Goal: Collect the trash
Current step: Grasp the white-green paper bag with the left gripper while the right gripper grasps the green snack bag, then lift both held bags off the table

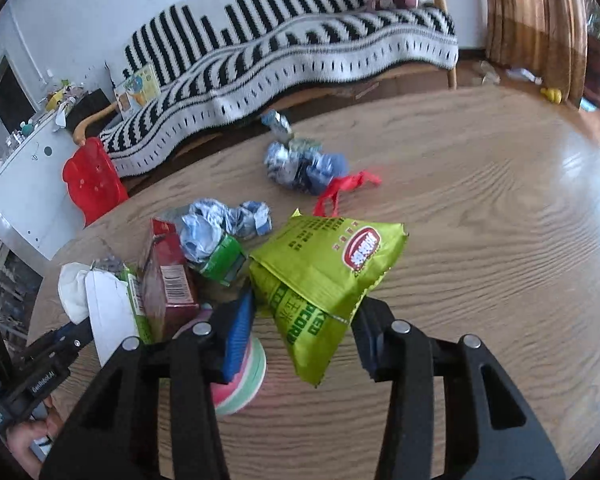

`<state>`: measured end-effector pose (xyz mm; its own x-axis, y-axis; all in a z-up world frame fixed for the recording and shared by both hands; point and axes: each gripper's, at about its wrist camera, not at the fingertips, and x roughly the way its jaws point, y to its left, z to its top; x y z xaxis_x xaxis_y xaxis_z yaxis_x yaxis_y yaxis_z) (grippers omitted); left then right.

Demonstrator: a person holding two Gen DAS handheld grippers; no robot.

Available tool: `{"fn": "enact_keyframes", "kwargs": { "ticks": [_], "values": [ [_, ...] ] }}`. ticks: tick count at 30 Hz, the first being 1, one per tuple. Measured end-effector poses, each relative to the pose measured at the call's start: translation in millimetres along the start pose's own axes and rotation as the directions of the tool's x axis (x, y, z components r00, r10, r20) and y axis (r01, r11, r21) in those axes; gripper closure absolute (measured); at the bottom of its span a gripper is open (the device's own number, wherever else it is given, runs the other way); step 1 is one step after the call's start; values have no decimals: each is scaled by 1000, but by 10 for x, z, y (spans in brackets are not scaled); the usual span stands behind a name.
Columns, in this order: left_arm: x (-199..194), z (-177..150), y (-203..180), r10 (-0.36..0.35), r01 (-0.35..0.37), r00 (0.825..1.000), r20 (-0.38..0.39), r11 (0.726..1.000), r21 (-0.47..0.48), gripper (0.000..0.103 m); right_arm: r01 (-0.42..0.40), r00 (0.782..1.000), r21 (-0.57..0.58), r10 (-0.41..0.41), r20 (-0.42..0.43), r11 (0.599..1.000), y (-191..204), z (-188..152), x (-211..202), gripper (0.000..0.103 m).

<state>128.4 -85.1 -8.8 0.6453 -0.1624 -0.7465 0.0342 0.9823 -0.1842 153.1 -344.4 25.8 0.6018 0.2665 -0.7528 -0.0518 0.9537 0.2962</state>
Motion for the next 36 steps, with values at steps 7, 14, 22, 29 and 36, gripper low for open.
{"fn": "enact_keyframes", "kwargs": {
  "ticks": [7, 14, 22, 29, 36],
  "values": [
    [-202, -20, 6, -4, 5, 999, 33, 1000, -29, 69, -9, 999, 27, 8, 36, 1000, -91, -143, -270, 58],
    [-534, -41, 72, 2, 2, 994, 106, 999, -34, 71, -61, 997, 32, 59, 51, 998, -63, -184, -401, 58],
    [-733, -67, 314, 23, -12, 992, 126, 997, -82, 71, -54, 997, 52, 51, 52, 997, -124, -204, -457, 58],
    [-706, -75, 328, 16, -6, 993, 118, 996, -85, 71, -45, 998, 37, 44, 35, 998, -72, -223, -425, 58],
    [-673, -75, 336, 15, -6, 994, 107, 996, -85, 71, -30, 999, 36, 30, 25, 999, -50, -218, -370, 58]
  ]
}}
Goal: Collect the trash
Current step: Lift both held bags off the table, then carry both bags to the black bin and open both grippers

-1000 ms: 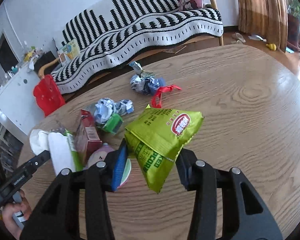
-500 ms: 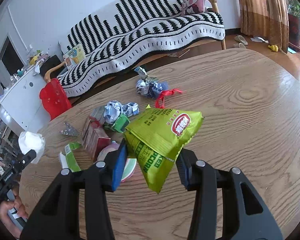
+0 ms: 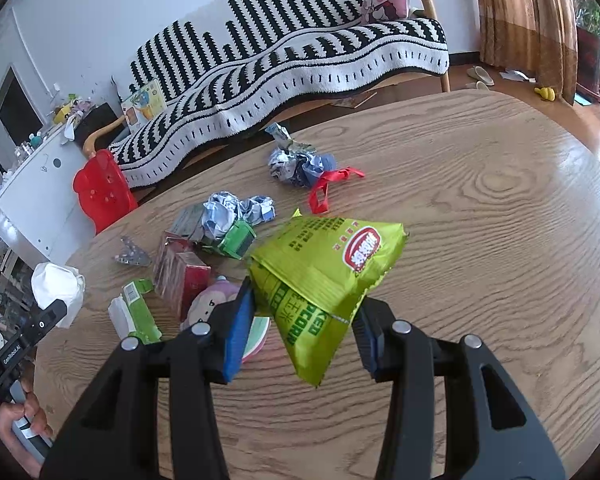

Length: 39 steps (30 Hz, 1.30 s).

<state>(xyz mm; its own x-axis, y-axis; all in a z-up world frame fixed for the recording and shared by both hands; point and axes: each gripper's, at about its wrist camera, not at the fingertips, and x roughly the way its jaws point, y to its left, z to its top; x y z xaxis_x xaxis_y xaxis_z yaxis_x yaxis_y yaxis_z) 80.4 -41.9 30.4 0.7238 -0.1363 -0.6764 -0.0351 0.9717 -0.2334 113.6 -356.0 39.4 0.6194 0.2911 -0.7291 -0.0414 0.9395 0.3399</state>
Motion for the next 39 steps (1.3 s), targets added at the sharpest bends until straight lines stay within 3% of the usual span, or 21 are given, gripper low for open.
{"fn": "enact_keyframes", "kwargs": {
  "ticks": [31, 35, 39],
  "values": [
    [12, -9, 39, 5, -5, 1000, 5, 1000, -7, 71, 15, 1000, -10, -15, -2, 1000, -13, 8, 28, 58],
    [-66, -8, 4, 2, -2, 999, 36, 1000, -5, 71, 45, 999, -37, -45, 11, 998, 23, -12, -14, 57],
    [-219, -30, -130, -51, 52, 997, 56, 999, -14, 71, 97, 994, -91, -91, 64, 991, 105, -28, -214, 57]
  ]
}}
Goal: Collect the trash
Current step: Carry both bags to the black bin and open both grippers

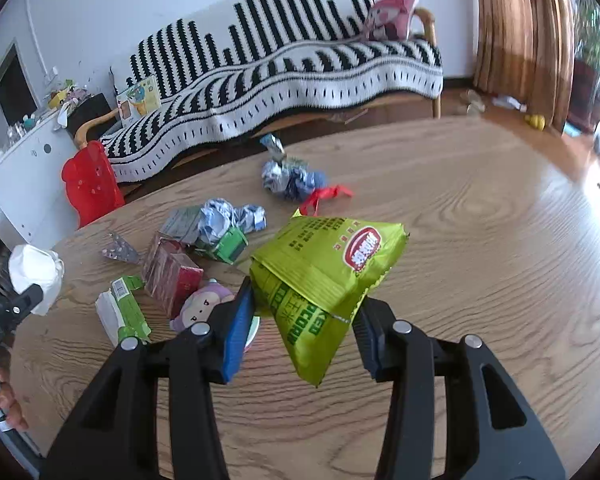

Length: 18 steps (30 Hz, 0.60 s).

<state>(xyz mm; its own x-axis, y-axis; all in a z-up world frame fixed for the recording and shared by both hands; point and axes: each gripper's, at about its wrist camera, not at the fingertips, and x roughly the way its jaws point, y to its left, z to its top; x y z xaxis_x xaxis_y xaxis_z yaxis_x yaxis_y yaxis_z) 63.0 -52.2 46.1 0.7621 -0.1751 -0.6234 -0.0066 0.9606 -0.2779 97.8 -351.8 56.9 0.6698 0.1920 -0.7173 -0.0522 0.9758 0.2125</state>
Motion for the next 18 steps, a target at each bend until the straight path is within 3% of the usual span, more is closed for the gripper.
{"fn": "enact_keyframes", "kwargs": {
  "ticks": [6, 11, 13, 15, 18],
  "values": [
    [-413, -166, -494, -45, 43, 997, 64, 998, 39, 71, 33, 997, -69, -29, 69, 997, 68, -103, -453, 58],
    [-627, -419, -995, -79, 74, 996, 38, 991, 108, 71, 24, 992, -93, -12, 125, 995, -145, -300, -1074, 58],
    [-675, -503, -1353, -113, 110, 993, 12, 980, 168, 71, 20, 989, -65, -10, 151, 998, -427, -469, -1415, 58],
    [-707, -574, -1702, -152, 151, 988, -10, 964, 220, 71, 74, 984, -45, -66, 165, 996, -711, -647, -1662, 58],
    [-706, -786, -2431, -257, 275, 961, -99, 914, 299, 71, 125, 982, 47, -130, 140, 991, -1352, -976, -1980, 58]
  ]
}}
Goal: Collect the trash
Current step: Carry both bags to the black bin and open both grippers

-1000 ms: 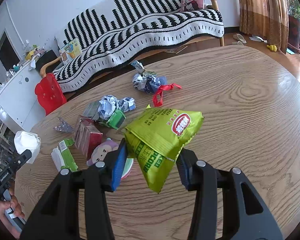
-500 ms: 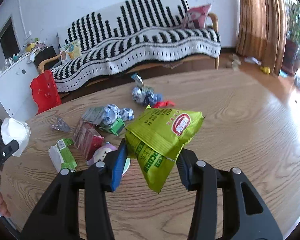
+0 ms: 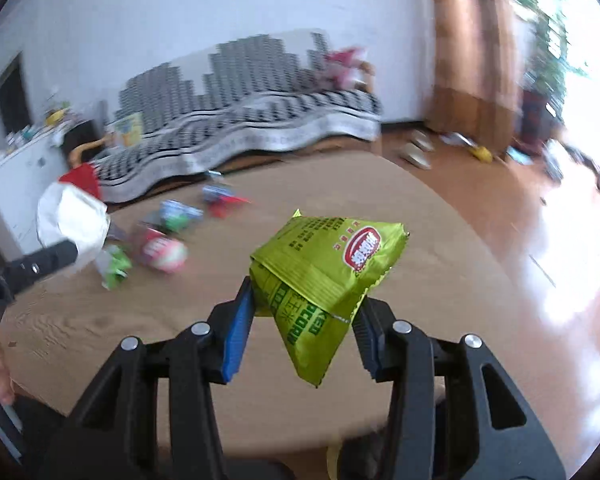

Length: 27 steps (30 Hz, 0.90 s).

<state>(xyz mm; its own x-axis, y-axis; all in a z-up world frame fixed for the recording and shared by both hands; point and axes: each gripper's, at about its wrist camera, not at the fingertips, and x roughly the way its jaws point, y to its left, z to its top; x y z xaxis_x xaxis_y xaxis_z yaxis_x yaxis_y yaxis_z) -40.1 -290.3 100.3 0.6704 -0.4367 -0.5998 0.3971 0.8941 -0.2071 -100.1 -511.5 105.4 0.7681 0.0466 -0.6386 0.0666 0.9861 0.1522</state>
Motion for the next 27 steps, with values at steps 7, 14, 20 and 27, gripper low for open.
{"fn": "enact_keyframes", "kwargs": {
  "ticks": [7, 14, 20, 27],
  "values": [
    [862, -485, -1634, -188, 236, 941, -282, 960, 150, 70, 115, 989, 135, -101, -106, 984, -1249, -813, -382, 58],
    [1456, -1286, -2242, -151, 282, 861, -486, 936, 208, 71, 131, 959, 222, -66, -276, 966, -1763, -1691, -201, 58],
    [1656, -1388, -2184, -137, 281, 832, -537, 940, 195, 71, 125, 941, 248, -36, -335, 961, -1869, -1930, -35, 58],
    [1770, -1393, -2133, -158, 299, 817, -554, 939, 172, 69, 121, 934, 236, -29, -357, 964, -1795, -1842, 116, 58]
  ]
}}
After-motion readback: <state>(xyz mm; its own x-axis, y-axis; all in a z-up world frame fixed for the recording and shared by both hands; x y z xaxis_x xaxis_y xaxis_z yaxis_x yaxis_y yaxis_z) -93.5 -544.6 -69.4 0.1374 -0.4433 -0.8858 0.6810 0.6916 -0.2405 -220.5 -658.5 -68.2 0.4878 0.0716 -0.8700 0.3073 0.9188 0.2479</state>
